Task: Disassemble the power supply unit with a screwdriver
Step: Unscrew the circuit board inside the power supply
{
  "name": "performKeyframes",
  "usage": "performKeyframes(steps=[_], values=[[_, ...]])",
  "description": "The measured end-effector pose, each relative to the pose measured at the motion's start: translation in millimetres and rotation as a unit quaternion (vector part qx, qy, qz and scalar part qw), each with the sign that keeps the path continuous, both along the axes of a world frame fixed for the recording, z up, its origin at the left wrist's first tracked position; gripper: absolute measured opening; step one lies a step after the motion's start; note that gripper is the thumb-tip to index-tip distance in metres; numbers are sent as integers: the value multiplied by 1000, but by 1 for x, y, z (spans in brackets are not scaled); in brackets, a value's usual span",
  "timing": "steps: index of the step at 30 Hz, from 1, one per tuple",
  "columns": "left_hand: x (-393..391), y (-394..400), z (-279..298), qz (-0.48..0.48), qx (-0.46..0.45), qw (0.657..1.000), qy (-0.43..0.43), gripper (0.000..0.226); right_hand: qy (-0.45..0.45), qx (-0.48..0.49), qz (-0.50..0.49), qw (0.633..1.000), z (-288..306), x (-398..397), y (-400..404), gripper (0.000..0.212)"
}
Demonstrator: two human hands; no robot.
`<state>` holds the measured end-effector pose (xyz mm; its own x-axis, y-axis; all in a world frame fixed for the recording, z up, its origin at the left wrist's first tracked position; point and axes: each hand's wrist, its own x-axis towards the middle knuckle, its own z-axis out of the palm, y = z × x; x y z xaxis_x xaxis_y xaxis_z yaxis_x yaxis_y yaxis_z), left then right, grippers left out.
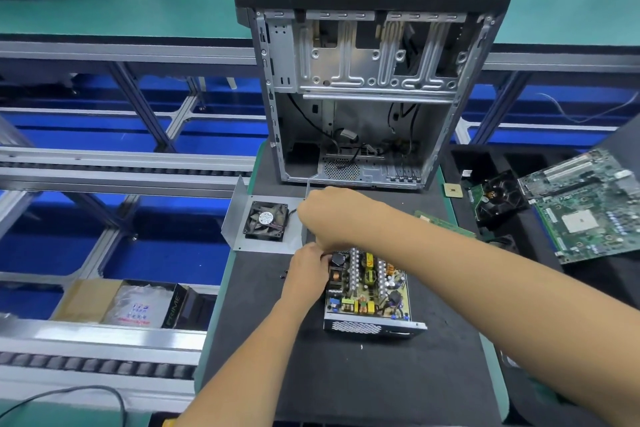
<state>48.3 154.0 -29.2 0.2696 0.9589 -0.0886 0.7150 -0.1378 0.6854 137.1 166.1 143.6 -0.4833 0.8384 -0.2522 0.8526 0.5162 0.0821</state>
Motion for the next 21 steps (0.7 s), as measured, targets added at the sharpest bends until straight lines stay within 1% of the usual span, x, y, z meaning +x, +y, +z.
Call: performKeyframes(steps=[3, 5, 9, 12, 16, 18, 21], values=[[1, -1, 0, 32, -24, 999, -31, 15, -8, 5, 12, 1000, -5, -2, 0, 37], [0, -1, 1, 51, -38, 997, -51, 13, -6, -17, -13, 1000, -4, 4, 2, 38], [3, 0, 4, 58, -54, 996, -47, 17, 26, -32, -53, 998, 12, 22, 12, 36], [7, 4, 3, 94, -73, 992, -35, 16, 53, -34, -51, 997, 19, 25, 20, 38], [5, 3, -1, 114, -72, 988, -75, 14, 67, -51, -67, 994, 17, 24, 28, 40], [3, 2, -2, 112, -60, 988, -92, 15, 70, -69, -74, 992, 14, 25, 32, 36], [2, 2, -3, 110, -58, 987, -101, 17, 53, -84, -71, 993, 11, 25, 35, 23]])
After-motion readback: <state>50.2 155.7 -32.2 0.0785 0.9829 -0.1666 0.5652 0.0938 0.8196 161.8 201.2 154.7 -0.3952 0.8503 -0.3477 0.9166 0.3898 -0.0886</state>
